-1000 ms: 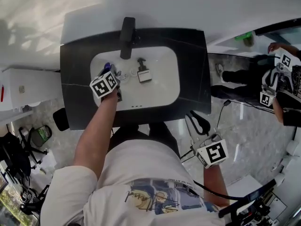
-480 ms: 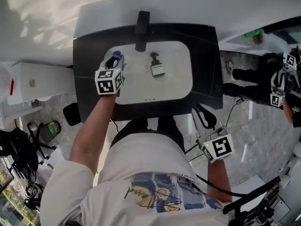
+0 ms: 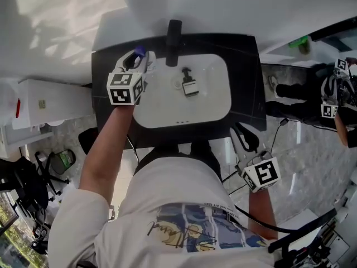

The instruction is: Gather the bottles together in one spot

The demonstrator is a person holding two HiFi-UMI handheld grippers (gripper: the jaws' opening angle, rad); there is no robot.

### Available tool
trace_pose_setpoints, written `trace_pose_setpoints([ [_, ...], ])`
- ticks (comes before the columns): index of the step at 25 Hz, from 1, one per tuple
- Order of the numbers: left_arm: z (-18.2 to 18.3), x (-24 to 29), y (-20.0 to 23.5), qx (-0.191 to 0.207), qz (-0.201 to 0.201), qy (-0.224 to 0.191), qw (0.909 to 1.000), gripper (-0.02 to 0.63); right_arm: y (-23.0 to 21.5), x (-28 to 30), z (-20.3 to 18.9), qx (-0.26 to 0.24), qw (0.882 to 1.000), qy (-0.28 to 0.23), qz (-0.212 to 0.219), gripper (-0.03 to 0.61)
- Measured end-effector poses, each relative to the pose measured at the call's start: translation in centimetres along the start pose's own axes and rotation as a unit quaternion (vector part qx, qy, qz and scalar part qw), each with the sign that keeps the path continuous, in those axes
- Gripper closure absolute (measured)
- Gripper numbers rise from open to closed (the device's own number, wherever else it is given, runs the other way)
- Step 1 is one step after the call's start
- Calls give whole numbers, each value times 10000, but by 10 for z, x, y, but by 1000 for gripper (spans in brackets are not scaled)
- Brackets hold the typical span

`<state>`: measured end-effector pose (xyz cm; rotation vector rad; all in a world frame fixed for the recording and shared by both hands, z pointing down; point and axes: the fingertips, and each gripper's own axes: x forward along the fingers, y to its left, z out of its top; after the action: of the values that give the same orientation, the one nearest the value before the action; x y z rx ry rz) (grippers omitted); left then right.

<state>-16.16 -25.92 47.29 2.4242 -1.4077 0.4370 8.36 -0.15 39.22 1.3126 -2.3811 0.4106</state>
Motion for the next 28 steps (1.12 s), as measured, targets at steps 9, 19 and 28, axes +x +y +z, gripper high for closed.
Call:
trace_pose_setpoints([
  [9, 32, 40, 10, 374, -83, -278, 9989, 512, -10, -15, -3, 75, 9991, 97, -413, 512],
  [19, 30, 67, 19, 627, -172, -545, 9964, 512, -13, -28, -14, 205, 9968, 293, -719, 515],
  [28, 33, 59, 11, 841, -201, -608, 9944, 505, -7, -19, -7, 181, 9974, 217, -659, 515],
])
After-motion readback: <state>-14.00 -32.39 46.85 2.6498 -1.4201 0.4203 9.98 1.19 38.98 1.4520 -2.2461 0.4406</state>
